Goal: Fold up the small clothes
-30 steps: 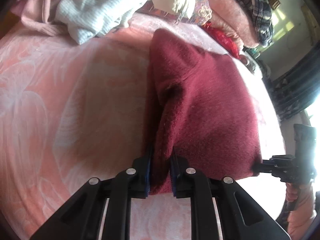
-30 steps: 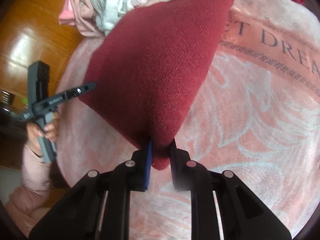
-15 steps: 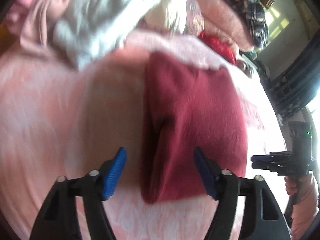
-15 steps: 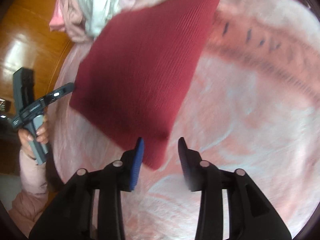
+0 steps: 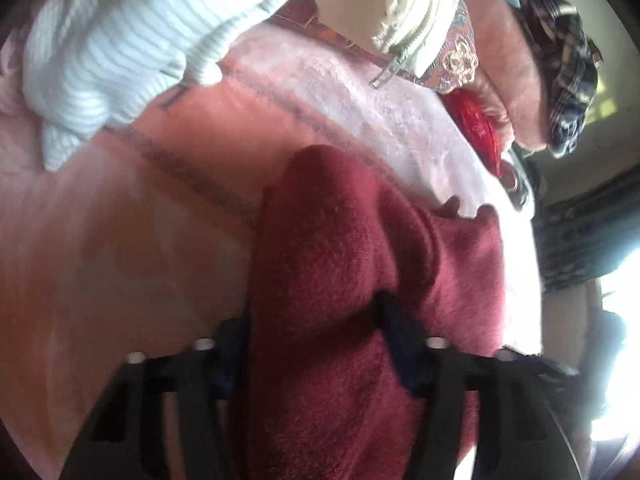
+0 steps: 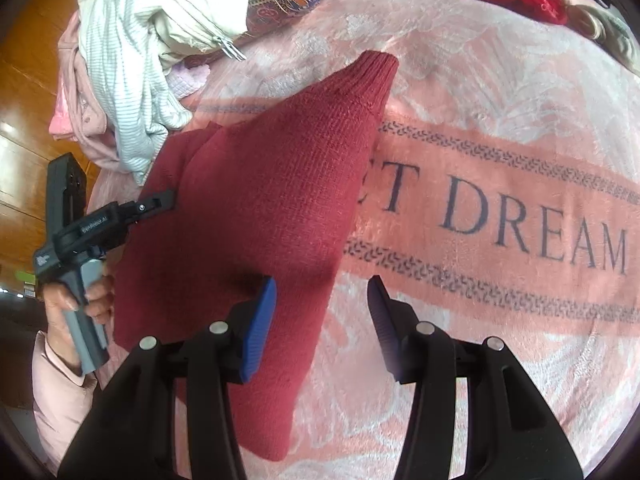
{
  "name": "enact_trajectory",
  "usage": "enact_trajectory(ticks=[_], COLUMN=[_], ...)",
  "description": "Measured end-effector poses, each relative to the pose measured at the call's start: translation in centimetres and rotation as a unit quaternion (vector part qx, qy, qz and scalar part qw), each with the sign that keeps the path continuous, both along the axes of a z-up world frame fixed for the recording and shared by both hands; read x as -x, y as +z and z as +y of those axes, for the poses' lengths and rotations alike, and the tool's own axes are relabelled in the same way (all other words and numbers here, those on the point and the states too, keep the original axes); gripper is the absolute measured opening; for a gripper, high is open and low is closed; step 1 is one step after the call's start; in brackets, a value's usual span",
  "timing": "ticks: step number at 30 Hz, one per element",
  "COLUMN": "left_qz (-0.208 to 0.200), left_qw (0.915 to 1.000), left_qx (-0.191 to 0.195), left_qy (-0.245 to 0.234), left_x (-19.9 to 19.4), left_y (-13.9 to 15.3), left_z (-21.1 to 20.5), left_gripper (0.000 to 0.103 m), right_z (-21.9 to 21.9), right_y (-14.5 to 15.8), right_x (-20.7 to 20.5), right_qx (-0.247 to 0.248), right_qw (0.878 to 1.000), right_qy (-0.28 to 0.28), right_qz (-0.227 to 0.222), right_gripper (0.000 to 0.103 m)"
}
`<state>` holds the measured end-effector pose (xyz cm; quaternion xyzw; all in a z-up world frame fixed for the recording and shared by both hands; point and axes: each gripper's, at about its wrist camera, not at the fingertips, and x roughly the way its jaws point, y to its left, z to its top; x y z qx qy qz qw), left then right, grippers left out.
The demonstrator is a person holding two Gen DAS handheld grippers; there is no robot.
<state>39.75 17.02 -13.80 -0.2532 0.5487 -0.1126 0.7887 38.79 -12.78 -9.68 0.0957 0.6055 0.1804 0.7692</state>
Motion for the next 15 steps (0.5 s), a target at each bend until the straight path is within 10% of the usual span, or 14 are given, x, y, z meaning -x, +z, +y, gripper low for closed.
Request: enact_trajectory(ticks=[4, 9, 12, 15], left_qz=[-0.029, -0.022, -0.026, -0.032], left_qw=[0.9986, 0.9957, 0.9961, 0.9967], left_qx=[-0.043, -0.089, -0.083, -0.065], left_qy=[-0.012, -0.013, -0.016, -0.034], left_x=[0.4, -0.2, 0.0, 1.1], left_y=[2.0, 0.5, 1.1, 2.4], left_z=[0.3, -0.2, -0.1, 0.3], left_gripper=[0.016, 0.018, 0.024, 0.067], right_z=[0.4, 1.8, 2.0, 1.2], right_y=[0.0, -0.2, -0.2, 0.8], right_x=[-0.4, -0.5, -0.6, -0.2], right_qx=[-0.004, 0.041, 0.051, 0.029], right_qw=[1.000, 0.999, 0.999, 1.000], right_qy=[0.000, 0.001, 0.002, -0.001], right_qz=[-0.001, -0.003, -0.004, -0.008], right_gripper=[0.048, 0.047, 0.047, 0.047])
